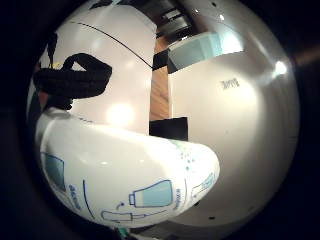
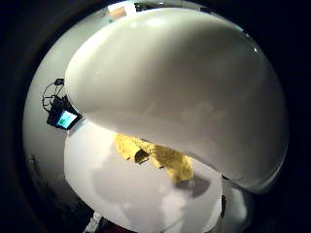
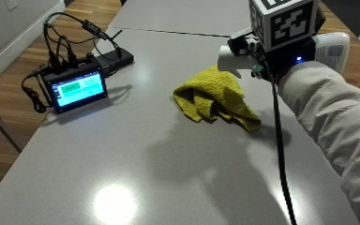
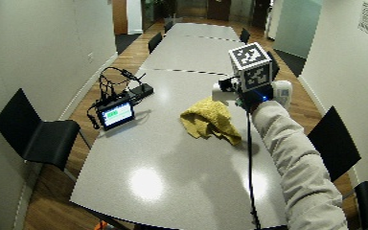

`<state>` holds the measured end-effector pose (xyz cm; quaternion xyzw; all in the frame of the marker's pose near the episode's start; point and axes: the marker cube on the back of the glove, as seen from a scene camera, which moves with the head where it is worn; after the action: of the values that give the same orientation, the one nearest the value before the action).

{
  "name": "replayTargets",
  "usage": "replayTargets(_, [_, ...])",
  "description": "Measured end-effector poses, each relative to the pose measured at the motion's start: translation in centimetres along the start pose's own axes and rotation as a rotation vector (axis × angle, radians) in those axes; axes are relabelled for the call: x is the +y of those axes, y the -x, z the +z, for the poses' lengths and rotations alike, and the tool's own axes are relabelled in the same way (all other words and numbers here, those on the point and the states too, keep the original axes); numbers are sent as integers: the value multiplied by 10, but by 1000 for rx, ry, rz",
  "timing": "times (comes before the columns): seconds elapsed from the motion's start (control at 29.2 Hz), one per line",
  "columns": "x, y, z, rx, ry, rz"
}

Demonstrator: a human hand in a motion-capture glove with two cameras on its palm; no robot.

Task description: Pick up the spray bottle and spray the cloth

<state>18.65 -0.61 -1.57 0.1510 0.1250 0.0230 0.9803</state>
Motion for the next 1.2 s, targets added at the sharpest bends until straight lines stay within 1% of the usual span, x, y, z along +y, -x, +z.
replayTargets(0.24, [-2, 8, 1, 17, 12, -10])
replayTargets(0.34, [-7, 6, 3, -64, 1, 9])
replayTargets(0.58, [0, 6, -12, -520, -54, 108])
replayTargets(0.72, [1, 11, -31, -900, -113, 138])
replayTargets(0.89, [-4, 54, -78, -1347, -218, 78])
replayTargets(0.99, [-4, 82, -94, -1491, -239, 50])
replayTargets(1.06, [-3, 112, -97, -1592, -204, 34])
replayTargets(1.2, [9, 197, -88, -1791, -12, -51])
